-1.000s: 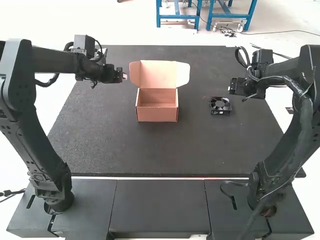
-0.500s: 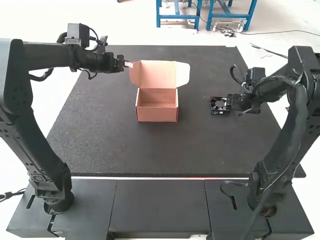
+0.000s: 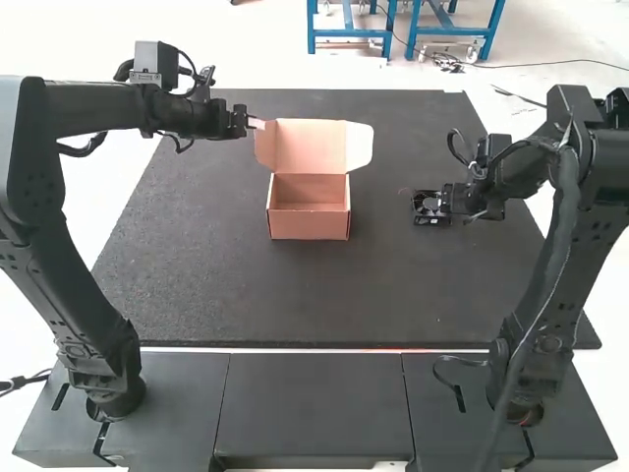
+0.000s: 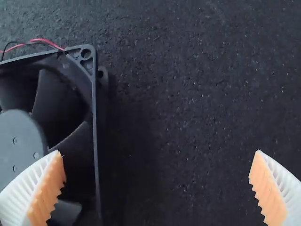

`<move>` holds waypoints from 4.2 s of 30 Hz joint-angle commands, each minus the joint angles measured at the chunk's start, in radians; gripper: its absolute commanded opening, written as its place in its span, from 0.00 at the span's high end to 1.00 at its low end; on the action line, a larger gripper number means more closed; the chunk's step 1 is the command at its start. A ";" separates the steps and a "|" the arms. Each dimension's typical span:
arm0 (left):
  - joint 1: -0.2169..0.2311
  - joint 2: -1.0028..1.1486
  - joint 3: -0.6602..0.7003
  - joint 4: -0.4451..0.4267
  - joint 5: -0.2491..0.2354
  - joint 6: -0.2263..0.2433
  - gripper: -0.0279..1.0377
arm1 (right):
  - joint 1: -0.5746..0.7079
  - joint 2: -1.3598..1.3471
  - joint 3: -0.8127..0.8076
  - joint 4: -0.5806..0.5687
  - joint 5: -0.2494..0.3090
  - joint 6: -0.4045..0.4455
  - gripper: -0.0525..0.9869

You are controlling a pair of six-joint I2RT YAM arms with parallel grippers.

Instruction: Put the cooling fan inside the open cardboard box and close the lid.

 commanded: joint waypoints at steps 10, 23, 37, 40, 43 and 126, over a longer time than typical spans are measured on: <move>0.012 -0.014 0.027 0.013 0.011 0.023 0.06 | 0.008 0.116 0.019 -0.046 -0.013 -0.063 0.14; 0.017 0.009 0.027 0.032 0.011 0.023 0.06 | 0.054 0.228 -0.018 -0.066 -0.053 -0.057 0.67; 0.028 0.037 0.036 0.041 0.011 0.020 0.06 | 0.085 0.294 0.034 -0.199 -0.088 -0.132 0.97; 0.026 0.040 0.038 0.041 0.009 0.018 0.06 | 0.082 0.263 0.046 -0.198 -0.091 -0.132 0.97; 0.023 0.040 0.038 0.041 0.009 0.017 0.06 | 0.083 0.225 0.063 -0.213 -0.093 -0.132 0.97; 0.017 -0.135 0.035 0.388 0.026 -0.022 0.06 | 0.525 0.016 0.497 -0.451 -0.369 0.177 0.97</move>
